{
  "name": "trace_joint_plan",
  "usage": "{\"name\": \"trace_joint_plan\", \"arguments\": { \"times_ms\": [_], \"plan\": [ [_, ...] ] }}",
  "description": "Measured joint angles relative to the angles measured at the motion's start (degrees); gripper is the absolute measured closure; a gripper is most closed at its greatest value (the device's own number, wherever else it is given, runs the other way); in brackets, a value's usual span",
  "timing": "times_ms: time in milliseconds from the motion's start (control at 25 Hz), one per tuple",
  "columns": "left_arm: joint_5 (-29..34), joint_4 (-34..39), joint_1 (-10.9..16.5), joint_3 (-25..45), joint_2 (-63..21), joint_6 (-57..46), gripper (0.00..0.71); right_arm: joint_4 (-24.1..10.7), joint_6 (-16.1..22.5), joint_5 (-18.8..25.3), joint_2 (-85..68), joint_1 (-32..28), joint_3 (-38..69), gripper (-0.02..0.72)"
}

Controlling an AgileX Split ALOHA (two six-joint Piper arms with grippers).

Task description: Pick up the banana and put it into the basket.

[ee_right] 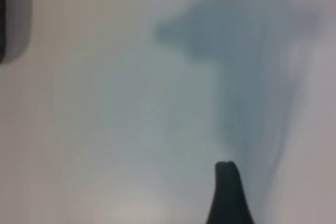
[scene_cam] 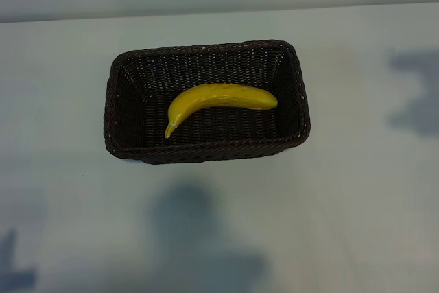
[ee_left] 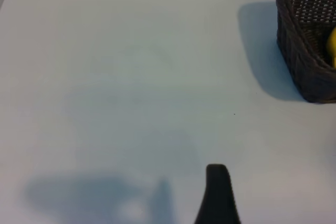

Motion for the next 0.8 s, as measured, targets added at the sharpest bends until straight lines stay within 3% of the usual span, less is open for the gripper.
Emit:
{"name": "trace_joint_plan", "arguments": {
  "times_ms": [400,800],
  "plan": [
    [0.06,0.00,0.00,0.00,0.00,0.06,0.138,-0.19,0.79,-0.80,-25.48,0.00,18.62,0.206],
    [0.06,0.00,0.00,0.00,0.00,0.06,0.138,-0.55,1.90,-1.91,-44.04,0.00,30.13,0.206]
  ]
}}
